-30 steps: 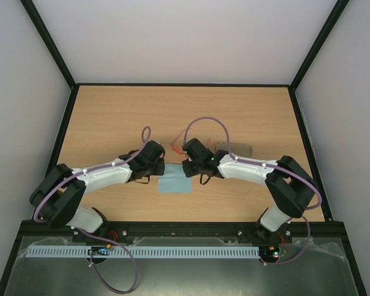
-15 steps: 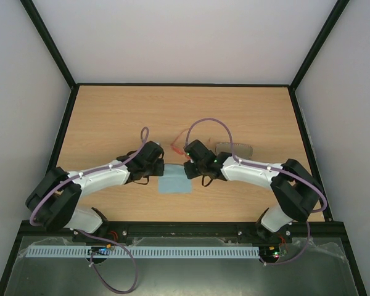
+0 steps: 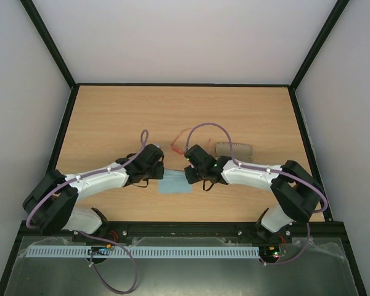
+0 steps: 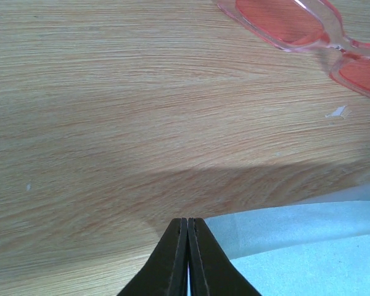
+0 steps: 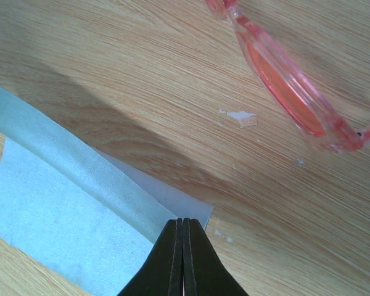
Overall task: Organize the sunglasses
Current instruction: Fold the glasses cleaning cloth at the center of the board.
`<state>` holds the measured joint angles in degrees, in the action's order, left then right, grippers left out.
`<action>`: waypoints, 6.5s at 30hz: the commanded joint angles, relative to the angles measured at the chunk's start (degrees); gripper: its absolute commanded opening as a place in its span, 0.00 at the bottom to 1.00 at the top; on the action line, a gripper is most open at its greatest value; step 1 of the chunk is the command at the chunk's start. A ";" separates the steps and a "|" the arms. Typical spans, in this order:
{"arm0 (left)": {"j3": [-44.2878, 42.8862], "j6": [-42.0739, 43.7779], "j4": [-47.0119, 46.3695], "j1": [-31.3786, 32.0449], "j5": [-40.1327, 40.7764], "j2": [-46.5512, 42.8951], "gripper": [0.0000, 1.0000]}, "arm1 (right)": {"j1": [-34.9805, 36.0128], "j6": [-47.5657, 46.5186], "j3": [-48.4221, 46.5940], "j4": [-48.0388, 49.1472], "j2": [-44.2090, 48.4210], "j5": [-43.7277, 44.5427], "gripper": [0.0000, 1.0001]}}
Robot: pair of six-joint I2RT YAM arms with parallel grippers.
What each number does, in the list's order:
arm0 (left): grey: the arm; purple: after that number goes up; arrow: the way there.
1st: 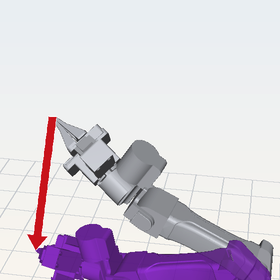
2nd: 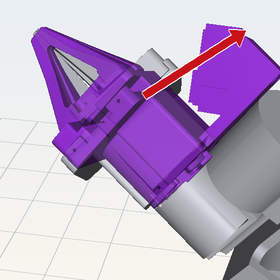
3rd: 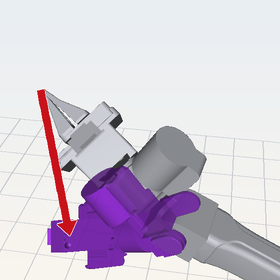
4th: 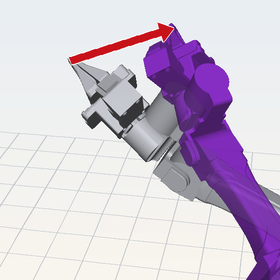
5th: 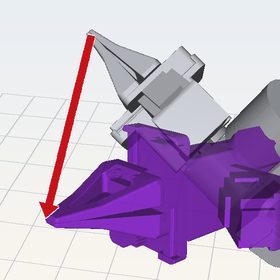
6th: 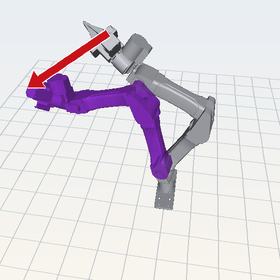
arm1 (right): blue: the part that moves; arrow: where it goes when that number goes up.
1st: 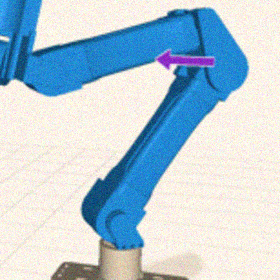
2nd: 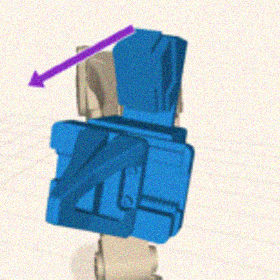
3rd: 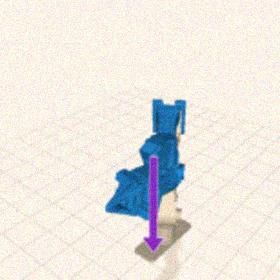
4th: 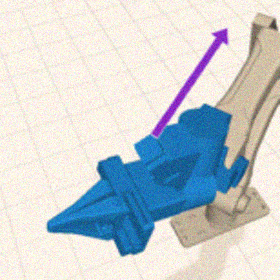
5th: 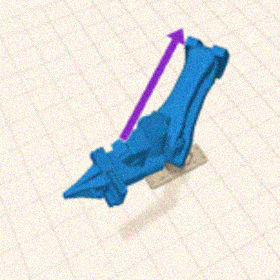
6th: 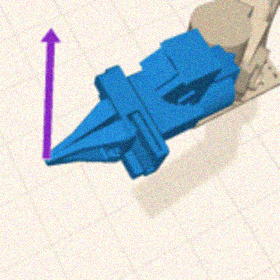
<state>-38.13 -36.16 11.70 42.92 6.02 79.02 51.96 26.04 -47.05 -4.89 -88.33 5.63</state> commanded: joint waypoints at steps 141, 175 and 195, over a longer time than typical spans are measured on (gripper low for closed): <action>12.72 -16.82 -10.04 1.85 -10.83 -21.12 0.46 | 2.01 22.38 1.25 17.59 -3.75 -22.37 0.25; 17.31 -17.97 2.20 0.24 -7.64 -37.00 0.77 | -2.53 19.69 3.47 20.96 -10.37 -22.77 0.28; 16.60 -18.05 1.13 0.33 -8.31 -34.84 0.76 | -4.48 17.93 6.40 18.88 -5.77 -21.85 0.28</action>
<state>-20.88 -54.46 14.20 43.42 -1.56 43.20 47.86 45.17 -41.50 16.73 -96.29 -16.86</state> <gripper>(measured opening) 0.758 0.278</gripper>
